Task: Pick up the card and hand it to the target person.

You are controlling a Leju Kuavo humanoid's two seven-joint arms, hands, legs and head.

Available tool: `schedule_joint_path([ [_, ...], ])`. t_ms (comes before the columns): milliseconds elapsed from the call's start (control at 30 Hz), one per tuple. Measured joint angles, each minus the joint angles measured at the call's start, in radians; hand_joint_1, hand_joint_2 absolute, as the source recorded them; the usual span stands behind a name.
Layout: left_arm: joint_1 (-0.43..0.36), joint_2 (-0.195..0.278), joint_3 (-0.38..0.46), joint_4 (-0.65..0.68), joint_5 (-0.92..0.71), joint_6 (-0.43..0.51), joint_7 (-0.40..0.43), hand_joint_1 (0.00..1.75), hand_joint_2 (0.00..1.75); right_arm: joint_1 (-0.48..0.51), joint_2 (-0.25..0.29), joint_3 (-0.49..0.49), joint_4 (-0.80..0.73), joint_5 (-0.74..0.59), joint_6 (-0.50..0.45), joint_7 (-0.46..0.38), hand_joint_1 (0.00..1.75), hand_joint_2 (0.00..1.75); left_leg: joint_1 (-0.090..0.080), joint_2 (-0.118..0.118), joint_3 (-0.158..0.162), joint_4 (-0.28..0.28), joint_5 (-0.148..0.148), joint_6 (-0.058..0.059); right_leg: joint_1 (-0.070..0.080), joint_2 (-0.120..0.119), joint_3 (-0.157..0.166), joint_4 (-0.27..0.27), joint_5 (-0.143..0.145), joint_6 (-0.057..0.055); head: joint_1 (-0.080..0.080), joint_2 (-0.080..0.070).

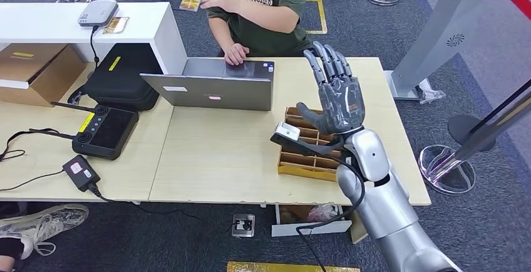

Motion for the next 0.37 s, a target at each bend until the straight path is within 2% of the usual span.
schedule_joint_path([
  [100,0.000,0.000,-0.001,0.000,0.003,0.000,0.002,0.00,0.00,0.064,0.027,0.000,-0.004,-0.170,-0.033,-0.115,0.00,1.75,0.000,0.000,0.000,0.000,0.000,0.000,0.000,0.000,0.000,0.000,0.000,0.000,0.000,0.000],
  [267,-0.001,-0.001,-0.001,0.000,0.020,0.000,0.006,0.00,0.00,0.184,0.097,-0.009,0.072,-0.532,0.015,-0.348,0.00,1.75,0.000,0.000,0.000,0.000,-0.001,0.000,0.000,0.000,0.000,0.000,-0.001,0.000,0.000,0.000],
  [367,-0.001,-0.001,-0.001,0.000,0.023,0.000,0.006,0.00,0.00,0.243,0.130,-0.021,0.116,-0.669,0.034,-0.416,0.00,1.75,0.000,0.000,0.000,0.000,-0.001,0.000,0.000,0.000,0.000,0.000,-0.001,0.000,0.000,0.000],
])
